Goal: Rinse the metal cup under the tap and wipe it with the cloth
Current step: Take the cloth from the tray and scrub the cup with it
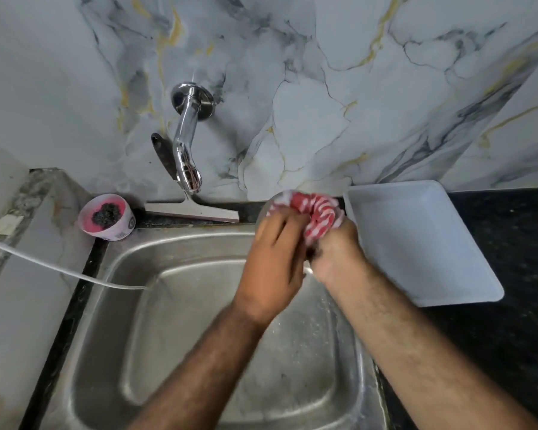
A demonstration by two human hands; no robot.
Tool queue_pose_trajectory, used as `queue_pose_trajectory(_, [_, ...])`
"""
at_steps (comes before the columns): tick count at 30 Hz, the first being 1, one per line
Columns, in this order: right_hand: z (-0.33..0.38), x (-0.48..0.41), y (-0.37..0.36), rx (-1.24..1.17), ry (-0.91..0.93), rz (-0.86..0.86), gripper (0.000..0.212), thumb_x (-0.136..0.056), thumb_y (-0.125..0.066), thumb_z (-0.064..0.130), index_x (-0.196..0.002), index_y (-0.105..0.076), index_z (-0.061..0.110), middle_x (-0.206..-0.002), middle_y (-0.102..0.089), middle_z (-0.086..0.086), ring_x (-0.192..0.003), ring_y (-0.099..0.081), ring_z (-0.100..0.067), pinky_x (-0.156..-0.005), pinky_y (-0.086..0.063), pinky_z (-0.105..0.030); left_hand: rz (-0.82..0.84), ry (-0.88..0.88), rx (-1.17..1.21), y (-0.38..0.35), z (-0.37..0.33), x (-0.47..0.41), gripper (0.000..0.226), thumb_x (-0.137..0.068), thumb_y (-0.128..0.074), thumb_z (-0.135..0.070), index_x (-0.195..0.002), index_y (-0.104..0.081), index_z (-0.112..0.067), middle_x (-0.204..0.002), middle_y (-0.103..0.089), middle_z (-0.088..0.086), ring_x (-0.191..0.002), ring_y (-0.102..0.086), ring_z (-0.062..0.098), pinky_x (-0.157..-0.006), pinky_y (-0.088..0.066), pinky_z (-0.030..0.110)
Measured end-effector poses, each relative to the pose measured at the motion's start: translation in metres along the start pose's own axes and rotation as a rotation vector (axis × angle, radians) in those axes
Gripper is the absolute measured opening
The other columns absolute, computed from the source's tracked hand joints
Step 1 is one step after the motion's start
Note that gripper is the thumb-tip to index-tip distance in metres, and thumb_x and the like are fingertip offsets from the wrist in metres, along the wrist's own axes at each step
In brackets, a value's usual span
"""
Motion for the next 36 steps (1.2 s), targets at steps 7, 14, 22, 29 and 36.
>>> queue_pose_trajectory(7, [0.005, -0.002, 0.011, -0.162, -0.028, -0.148, 0.031, -0.111, -0.051, 0.043, -0.117, -0.072, 0.021, -0.120, -0.078, -0.011, -0.109, -0.074, -0.038, -0.081, -0.064, -0.065, -0.324, 0.373, 0.065, 0.022, 0.039, -0.001, 0.031, -0.106, -0.054, -0.004, -0.110, -0.060, -0.035, -0.102, -0.056, 0.005, -0.088, -0.061, 0.026, -0.076, -0.050, 0.035])
queue_pose_trajectory(14, [-0.007, -0.006, -0.003, -0.113, 0.022, -0.075, 0.050, -0.113, -0.045, 0.039, -0.108, -0.081, 0.004, -0.102, -0.084, -0.016, -0.094, -0.081, -0.032, -0.084, -0.066, -0.042, -0.101, 0.039, -0.102, 0.007, -0.009, -0.003, 0.024, -0.095, -0.062, 0.003, -0.119, -0.067, 0.004, -0.119, -0.065, 0.023, -0.107, -0.061, 0.039, -0.095, -0.050, 0.043])
queue_pose_trajectory(22, [0.001, -0.015, 0.028, -0.289, -0.079, -0.066, 0.048, -0.104, -0.059, 0.057, -0.133, -0.074, 0.021, -0.129, -0.078, -0.012, -0.103, -0.074, -0.039, -0.057, -0.066, -0.055, -0.347, 0.653, 0.478, 0.024, 0.052, 0.013, 0.009, -0.107, -0.057, -0.011, -0.113, -0.063, -0.013, -0.094, -0.071, 0.009, -0.075, -0.071, 0.035, -0.058, -0.060, 0.046])
queue_pose_trajectory(29, [-0.027, -0.011, 0.023, 0.118, 0.102, 0.092, 0.063, -0.088, -0.066, 0.072, -0.134, -0.070, 0.029, -0.137, -0.075, -0.012, -0.122, -0.073, -0.035, -0.085, -0.067, -0.055, -0.301, 0.924, 1.570, 0.003, 0.038, 0.026, 0.034, -0.109, -0.048, -0.008, -0.141, -0.057, 0.000, -0.146, -0.060, 0.026, -0.128, -0.063, 0.044, -0.097, -0.057, 0.062])
queue_pose_trajectory(36, [-0.037, 0.000, 0.010, 0.270, 0.130, 0.457, 0.054, -0.079, -0.076, 0.069, -0.119, -0.081, 0.032, -0.112, -0.086, -0.001, -0.097, -0.081, -0.020, -0.074, -0.066, -0.034, -0.247, 0.444, 0.576, 0.012, 0.028, 0.002, 0.015, -0.093, -0.074, -0.006, -0.106, -0.076, -0.013, -0.100, -0.077, 0.008, -0.092, -0.070, 0.021, -0.086, -0.057, 0.036])
Point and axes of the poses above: each hand's wrist, its own x-axis away from the middle knuckle, its own y-axis out of the back of the hand, z = x × y, the point moved 2 cm from there along -x, towards the middle knuckle
